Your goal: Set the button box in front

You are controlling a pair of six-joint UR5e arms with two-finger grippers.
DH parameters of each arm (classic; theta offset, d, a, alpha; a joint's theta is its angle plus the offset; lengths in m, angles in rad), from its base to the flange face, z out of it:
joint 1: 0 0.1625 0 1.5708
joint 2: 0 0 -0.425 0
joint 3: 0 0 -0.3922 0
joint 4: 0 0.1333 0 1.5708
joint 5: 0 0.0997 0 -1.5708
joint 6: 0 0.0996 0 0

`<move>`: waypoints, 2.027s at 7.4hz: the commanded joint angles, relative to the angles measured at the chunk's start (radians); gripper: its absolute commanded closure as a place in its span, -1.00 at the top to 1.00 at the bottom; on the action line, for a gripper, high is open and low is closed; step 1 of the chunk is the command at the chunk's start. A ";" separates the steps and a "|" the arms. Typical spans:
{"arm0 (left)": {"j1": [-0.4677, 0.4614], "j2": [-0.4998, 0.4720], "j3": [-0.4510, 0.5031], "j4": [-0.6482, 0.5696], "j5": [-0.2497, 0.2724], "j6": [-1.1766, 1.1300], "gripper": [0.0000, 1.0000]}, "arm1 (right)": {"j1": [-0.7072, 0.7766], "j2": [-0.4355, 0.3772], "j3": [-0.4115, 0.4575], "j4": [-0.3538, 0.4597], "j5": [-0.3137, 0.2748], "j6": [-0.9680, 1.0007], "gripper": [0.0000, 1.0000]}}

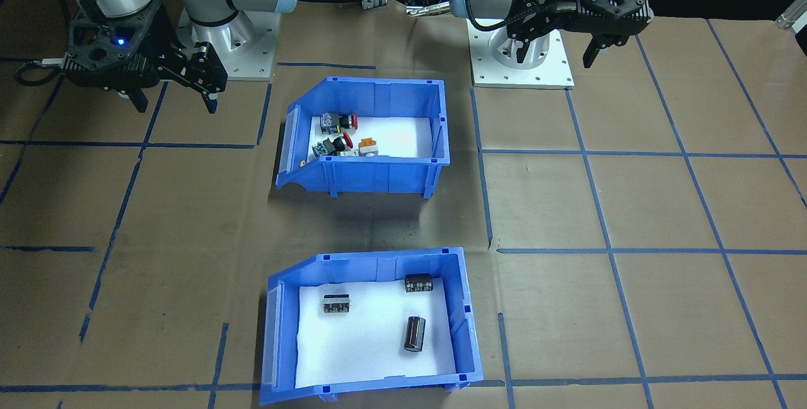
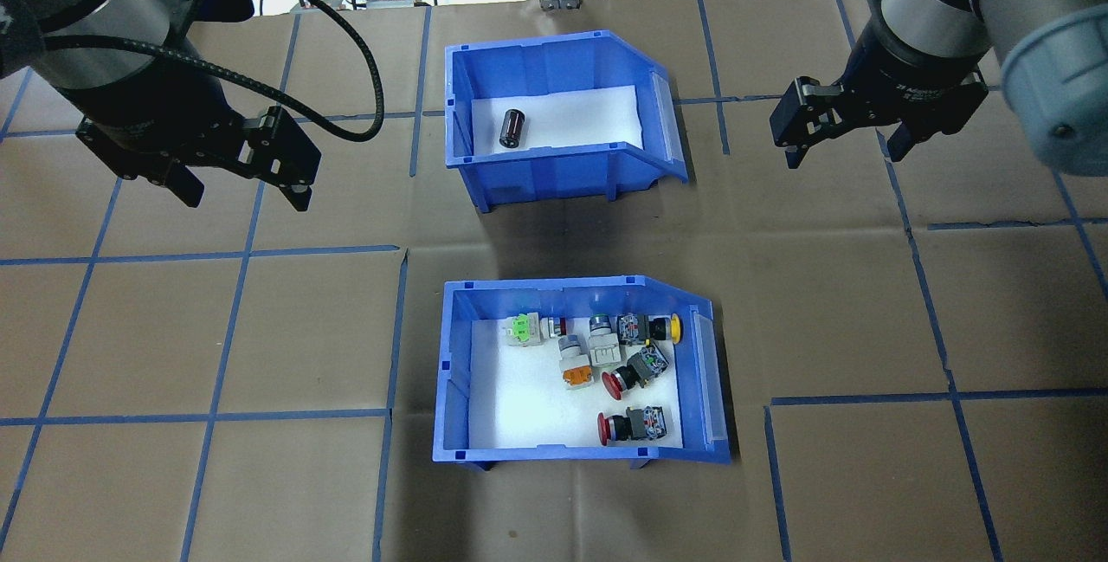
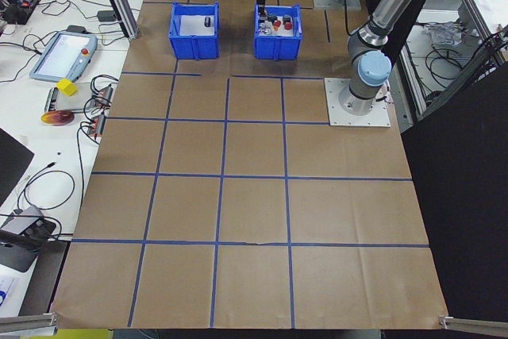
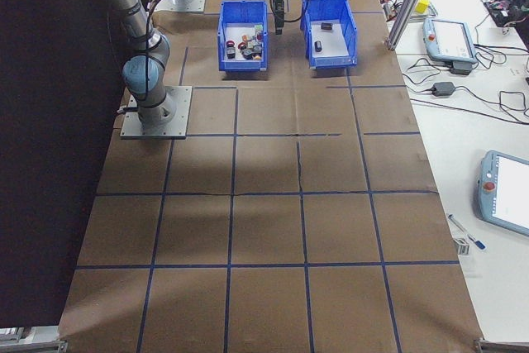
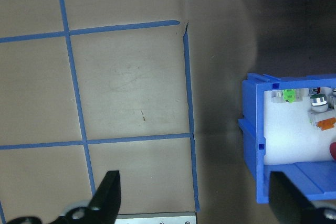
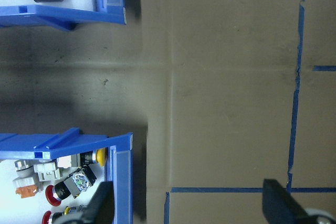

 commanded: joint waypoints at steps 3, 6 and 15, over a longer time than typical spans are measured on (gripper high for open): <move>0.000 0.029 -0.024 -0.005 0.003 0.000 0.99 | 0.000 0.005 -0.001 0.009 0.004 -0.001 1.00; 0.002 0.044 -0.064 0.017 0.003 -0.005 0.99 | -0.003 0.008 -0.011 0.005 0.004 -0.007 1.00; 0.000 0.063 -0.171 0.081 -0.035 -0.439 0.98 | 0.061 0.352 -0.318 -0.050 0.004 -0.573 1.00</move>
